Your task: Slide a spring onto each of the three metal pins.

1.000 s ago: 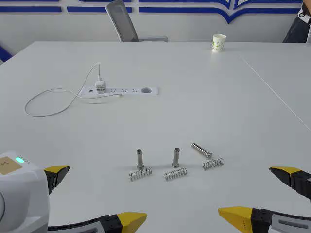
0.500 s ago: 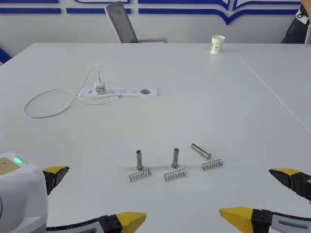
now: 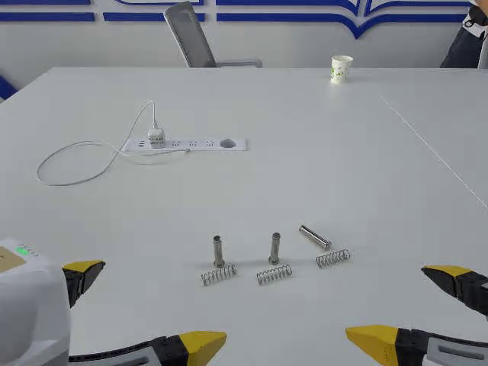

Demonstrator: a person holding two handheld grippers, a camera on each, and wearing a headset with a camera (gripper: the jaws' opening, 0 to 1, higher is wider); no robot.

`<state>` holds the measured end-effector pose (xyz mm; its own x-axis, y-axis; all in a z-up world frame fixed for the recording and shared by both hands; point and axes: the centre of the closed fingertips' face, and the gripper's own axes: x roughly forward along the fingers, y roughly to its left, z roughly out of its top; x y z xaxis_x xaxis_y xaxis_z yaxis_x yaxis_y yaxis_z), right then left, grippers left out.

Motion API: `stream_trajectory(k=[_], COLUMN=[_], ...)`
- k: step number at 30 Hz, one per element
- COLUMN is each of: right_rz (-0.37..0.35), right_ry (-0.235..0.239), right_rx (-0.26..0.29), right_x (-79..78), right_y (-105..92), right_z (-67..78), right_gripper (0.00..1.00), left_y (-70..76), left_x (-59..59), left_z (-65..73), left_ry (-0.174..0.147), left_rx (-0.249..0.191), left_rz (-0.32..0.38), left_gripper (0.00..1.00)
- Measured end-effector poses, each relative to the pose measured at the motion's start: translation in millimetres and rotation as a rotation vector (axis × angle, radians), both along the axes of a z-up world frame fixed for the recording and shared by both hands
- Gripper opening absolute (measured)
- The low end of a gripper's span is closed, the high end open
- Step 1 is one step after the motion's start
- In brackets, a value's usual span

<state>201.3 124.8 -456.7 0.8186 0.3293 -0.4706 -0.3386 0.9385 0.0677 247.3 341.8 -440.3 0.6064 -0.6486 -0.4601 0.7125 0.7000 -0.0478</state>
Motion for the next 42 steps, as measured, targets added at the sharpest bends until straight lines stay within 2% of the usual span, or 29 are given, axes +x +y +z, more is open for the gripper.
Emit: stream_trajectory(k=[8,15,21,28,34,38,42], right_rz=[-0.001,-0.001,0.003,0.013,0.019,0.015,0.021], right_ry=[0.004,0.013,0.01,0.011,0.012,0.022,0.028], right_rx=[-0.01,-0.036,-0.051,-0.061,-0.08,-0.076,-0.088], right_x=[2.1,11.1,23.6,38.9,53.8,62.1,70.9], right_y=[-2.3,-4.4,-4.6,-3.5,-5.6,-7.0,-9.2], right_z=[-0.6,-1.7,-0.7,-1.8,-5.4,-9.1,-14.3], right_gripper=[0.83,0.79,0.75,0.7,0.64,0.6,0.58], left_y=[0.2,-1.8,-2.5,-3.0,-2.5,-3.8,-4.6], left_x=[2.5,3.2,4.1,6.3,9.3,8.9,8.5], left_z=[-1.3,-2.4,-6.2,-6.6,-8.3,-11.7,-14.1], left_ry=[0.004,-0.002,0.004,-0.004,-0.012,0.0,-0.001], left_rx=[0.001,0.005,0.018,0.015,0.018,0.017,0.02], left_rz=[0.007,0.005,0.0,0.006,0.013,0.01,0.005], left_gripper=[1.0,0.99,0.99,0.98,0.96,0.96,0.96])
